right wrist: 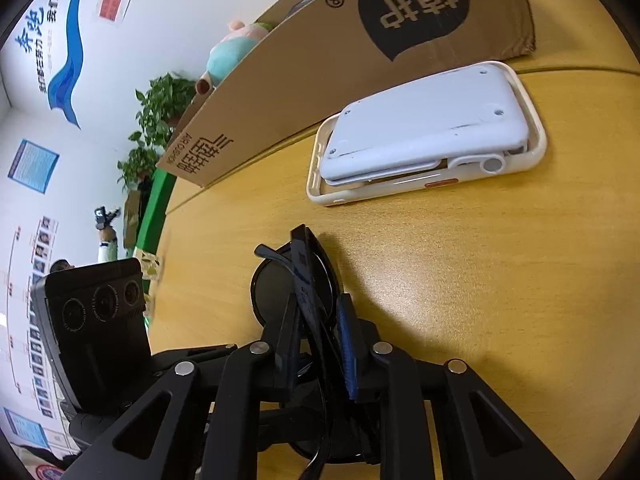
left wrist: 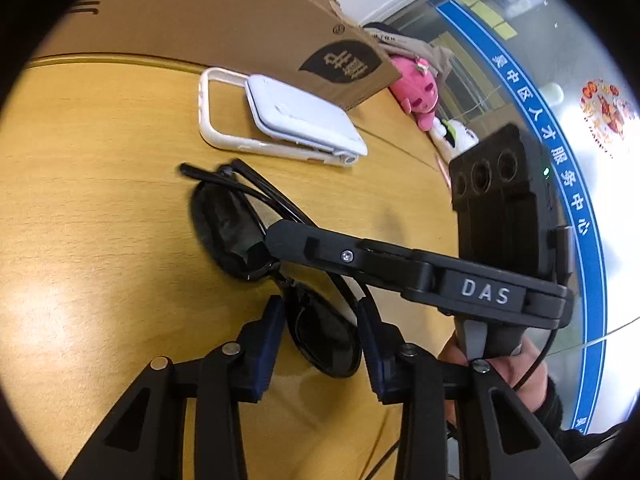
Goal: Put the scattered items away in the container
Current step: 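Close the left gripper on the black sunglasses frame, then lift the sunglasses with the left gripper and carry them over the box, then open the left gripper to drop the sunglasses into the box, then move the right gripper to the white phone case on the table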
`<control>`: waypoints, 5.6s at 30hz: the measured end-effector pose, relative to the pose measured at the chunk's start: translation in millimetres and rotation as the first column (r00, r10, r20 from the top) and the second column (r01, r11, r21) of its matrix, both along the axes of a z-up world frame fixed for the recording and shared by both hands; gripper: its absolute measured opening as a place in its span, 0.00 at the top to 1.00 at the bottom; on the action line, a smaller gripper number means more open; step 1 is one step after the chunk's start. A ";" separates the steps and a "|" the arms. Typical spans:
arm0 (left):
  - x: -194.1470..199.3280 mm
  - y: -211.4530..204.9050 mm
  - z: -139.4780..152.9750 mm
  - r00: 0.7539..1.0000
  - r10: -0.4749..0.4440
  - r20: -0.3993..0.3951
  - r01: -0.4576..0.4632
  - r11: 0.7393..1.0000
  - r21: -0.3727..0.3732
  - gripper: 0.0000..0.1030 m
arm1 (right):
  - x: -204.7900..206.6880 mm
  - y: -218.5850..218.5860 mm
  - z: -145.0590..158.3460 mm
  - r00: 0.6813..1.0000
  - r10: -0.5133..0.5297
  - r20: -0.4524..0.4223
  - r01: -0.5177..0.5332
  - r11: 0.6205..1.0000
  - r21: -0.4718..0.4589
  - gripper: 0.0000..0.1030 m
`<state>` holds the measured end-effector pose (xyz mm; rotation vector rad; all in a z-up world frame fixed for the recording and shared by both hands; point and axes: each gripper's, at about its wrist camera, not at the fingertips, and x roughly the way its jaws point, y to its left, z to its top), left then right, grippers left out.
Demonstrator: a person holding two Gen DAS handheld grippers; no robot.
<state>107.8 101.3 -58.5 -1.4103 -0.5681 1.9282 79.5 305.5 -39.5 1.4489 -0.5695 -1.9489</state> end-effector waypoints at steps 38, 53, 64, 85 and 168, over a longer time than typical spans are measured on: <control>-98.7 12.0 132.4 0.973 -0.057 -0.224 0.090 0.986 0.139 0.96 | -36.0 19.7 192.7 0.881 -0.119 -0.457 0.073 0.990 -0.117 0.90; -255.2 26.7 177.4 0.958 -0.130 -0.257 0.169 0.976 0.135 0.95 | -181.3 23.7 253.5 0.835 -0.130 -0.535 0.138 0.990 -0.026 0.90; -379.8 50.3 94.5 0.984 -0.178 -0.026 0.180 0.967 0.181 0.94 | -321.7 19.8 184.2 0.895 -0.151 -0.420 0.195 0.979 0.063 0.90; -415.3 73.7 3.7 0.972 -0.110 0.209 0.125 0.990 -0.061 0.73 | -398.6 9.8 61.6 0.967 -0.181 -0.181 0.235 0.905 0.355 0.85; -106.0 -53.0 14.5 0.982 0.101 -0.157 -0.144 0.945 -0.294 0.94 | -66.2 20.8 25.8 0.965 0.078 -0.252 0.025 0.925 0.380 0.88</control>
